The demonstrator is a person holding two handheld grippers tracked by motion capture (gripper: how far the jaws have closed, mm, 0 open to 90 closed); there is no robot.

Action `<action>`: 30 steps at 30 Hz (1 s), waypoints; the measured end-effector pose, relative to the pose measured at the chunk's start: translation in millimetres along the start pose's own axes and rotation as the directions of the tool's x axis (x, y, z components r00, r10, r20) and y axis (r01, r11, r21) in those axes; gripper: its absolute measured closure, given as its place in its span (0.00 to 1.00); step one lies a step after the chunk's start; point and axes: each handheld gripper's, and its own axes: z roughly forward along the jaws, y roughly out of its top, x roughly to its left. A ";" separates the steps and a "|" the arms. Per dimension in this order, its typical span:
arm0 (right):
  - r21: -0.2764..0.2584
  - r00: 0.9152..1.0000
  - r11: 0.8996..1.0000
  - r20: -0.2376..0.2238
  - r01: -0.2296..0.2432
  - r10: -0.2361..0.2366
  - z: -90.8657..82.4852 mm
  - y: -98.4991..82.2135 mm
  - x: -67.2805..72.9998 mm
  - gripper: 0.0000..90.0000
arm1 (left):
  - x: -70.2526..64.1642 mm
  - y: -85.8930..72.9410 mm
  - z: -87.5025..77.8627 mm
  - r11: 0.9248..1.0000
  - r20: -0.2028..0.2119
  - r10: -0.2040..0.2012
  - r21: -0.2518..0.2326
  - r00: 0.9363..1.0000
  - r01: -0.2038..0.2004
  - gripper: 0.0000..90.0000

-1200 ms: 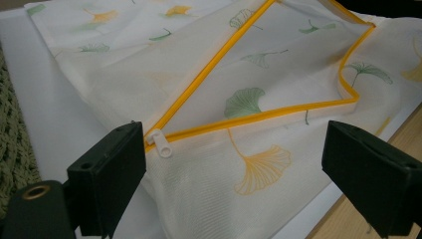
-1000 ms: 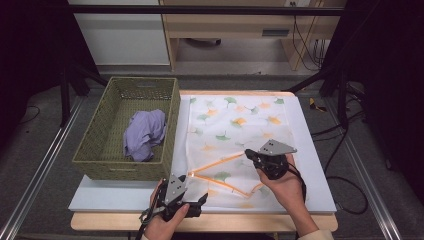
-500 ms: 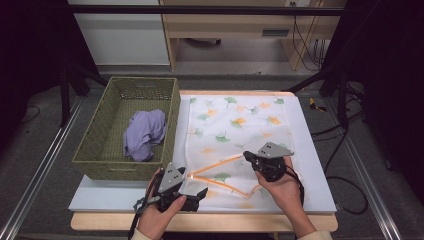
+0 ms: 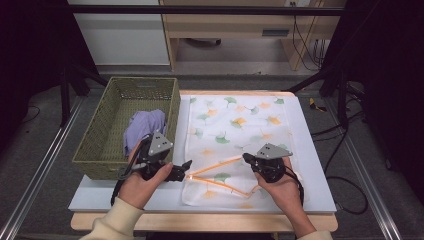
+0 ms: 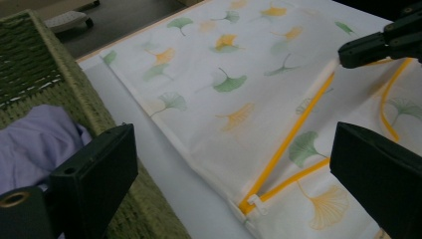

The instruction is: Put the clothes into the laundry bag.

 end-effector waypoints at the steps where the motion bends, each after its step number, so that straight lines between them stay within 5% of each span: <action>1: 0.000 1.000 1.000 0.000 -0.004 0.004 -0.3 0.0 -0.2 0.99 | 3.5 0.7 -0.4 1.000 0.003 -0.003 0.002 1.000 0.003 0.06; 3: -0.002 1.000 1.000 0.000 -0.007 0.007 -0.3 -0.2 -0.7 0.99 | 9.5 1.3 -1.6 0.999 0.026 -0.031 -0.012 0.999 0.032 0.06; 9: 0.000 1.000 1.000 -0.002 -0.011 0.011 -0.8 -1.0 -1.5 0.99 | 32.5 4.3 -8.5 0.998 -0.007 -0.051 -0.025 0.999 0.051 0.06; 18: 0.007 1.000 1.000 -0.007 0.000 0.000 -1.5 -2.9 -2.1 0.99 | 88.1 13.4 -15.0 0.996 -0.121 -0.092 0.009 0.988 0.094 0.04; 26: 0.008 1.000 1.000 -0.009 0.002 -0.002 -2.6 -4.0 -2.2 0.99 | 131.8 14.6 1.5 0.986 -0.174 -0.143 0.060 0.974 0.155 0.05; 30: 0.009 1.000 1.000 -0.010 -0.002 0.002 -3.1 -4.3 -3.1 0.99 | 146.5 10.5 14.1 0.978 -0.168 -0.181 0.075 0.969 0.196 0.06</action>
